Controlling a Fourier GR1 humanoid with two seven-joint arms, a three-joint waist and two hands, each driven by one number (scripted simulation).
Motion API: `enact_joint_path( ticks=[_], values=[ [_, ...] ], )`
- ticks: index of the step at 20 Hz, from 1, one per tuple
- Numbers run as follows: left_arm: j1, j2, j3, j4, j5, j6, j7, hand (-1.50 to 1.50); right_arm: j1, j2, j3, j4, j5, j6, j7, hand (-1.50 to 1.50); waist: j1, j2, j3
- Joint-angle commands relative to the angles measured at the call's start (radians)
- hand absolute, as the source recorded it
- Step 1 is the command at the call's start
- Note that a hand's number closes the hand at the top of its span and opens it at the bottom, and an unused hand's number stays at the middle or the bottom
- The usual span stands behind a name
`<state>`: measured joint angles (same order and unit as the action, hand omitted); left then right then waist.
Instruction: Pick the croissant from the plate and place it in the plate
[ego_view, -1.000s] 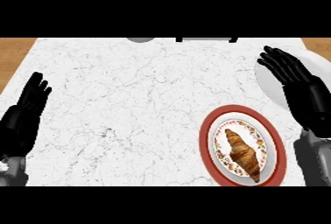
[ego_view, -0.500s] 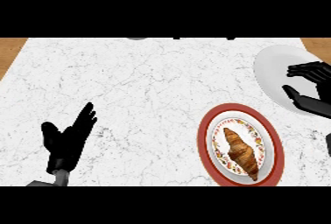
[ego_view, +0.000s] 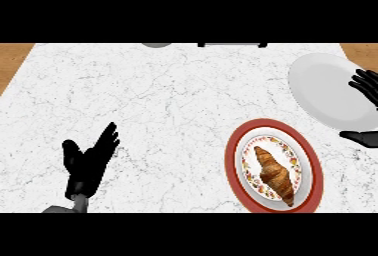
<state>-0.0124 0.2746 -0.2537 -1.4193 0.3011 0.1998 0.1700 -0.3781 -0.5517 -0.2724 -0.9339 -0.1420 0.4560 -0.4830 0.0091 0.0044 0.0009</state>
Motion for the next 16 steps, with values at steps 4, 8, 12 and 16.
enact_joint_path(
  ticks=[4, 8, 12, 16],
  values=[
    [0.016, 0.004, 0.008, -0.024, 0.018, -0.024, 0.017, 0.0, 0.005, -0.155, 0.179, -0.044, 0.21, 0.14, -0.015, -1.5, 0.006, -0.004, -0.001],
    [0.007, -0.035, -0.013, -0.002, -0.028, 0.017, 0.009, 0.0, 0.014, -0.157, 0.253, -0.169, 0.262, 0.158, 0.073, -1.5, -0.011, -0.008, -0.002],
    [-0.038, -0.012, 0.047, 0.072, -0.009, -0.028, 0.006, 0.0, 0.05, -0.149, 0.278, -0.3, 0.298, 0.147, 0.18, -1.5, -0.017, -0.006, -0.002],
    [0.002, -0.011, 0.053, -0.001, -0.02, -0.02, 0.028, 0.0, 0.134, -0.058, 0.322, -0.469, 0.326, 0.103, 0.314, -1.5, -0.018, -0.009, -0.002]
  ],
)
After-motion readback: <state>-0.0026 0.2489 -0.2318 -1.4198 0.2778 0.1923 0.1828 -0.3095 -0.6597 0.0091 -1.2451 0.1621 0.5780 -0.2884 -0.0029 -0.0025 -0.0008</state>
